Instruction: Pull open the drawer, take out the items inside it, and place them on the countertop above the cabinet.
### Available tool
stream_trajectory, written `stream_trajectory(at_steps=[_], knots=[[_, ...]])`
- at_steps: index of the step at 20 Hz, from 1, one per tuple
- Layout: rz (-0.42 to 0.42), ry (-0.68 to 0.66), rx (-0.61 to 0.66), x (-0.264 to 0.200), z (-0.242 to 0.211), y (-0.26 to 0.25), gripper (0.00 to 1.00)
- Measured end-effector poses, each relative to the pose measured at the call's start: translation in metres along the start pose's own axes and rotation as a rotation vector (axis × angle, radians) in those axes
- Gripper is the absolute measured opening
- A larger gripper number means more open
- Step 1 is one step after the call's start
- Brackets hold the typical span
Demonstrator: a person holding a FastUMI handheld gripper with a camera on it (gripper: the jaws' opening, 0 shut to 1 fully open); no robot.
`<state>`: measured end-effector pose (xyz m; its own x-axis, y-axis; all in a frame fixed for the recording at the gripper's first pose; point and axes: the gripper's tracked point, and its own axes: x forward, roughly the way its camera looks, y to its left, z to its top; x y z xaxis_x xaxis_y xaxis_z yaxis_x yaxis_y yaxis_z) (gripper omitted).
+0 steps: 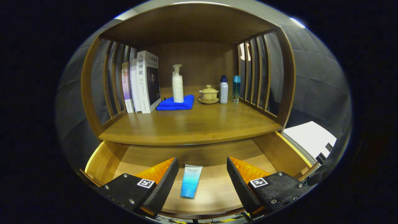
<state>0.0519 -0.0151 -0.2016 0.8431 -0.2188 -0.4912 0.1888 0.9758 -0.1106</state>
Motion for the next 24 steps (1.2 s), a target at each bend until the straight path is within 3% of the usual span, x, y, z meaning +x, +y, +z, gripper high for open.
stream_trajectory(at_steps=[8, 12, 18, 24], knots=[[-0.092, 0.338, 0.028, 0.033, -0.054, 0.019, 0.95], [-0.096, 0.458, 0.143, 0.035, -0.071, 0.035, 0.87], [-0.139, 0.537, 0.054, 0.046, -0.078, 0.033, 0.87], [-0.157, 0.629, 0.082, 0.047, -0.093, 0.04, 0.83]])
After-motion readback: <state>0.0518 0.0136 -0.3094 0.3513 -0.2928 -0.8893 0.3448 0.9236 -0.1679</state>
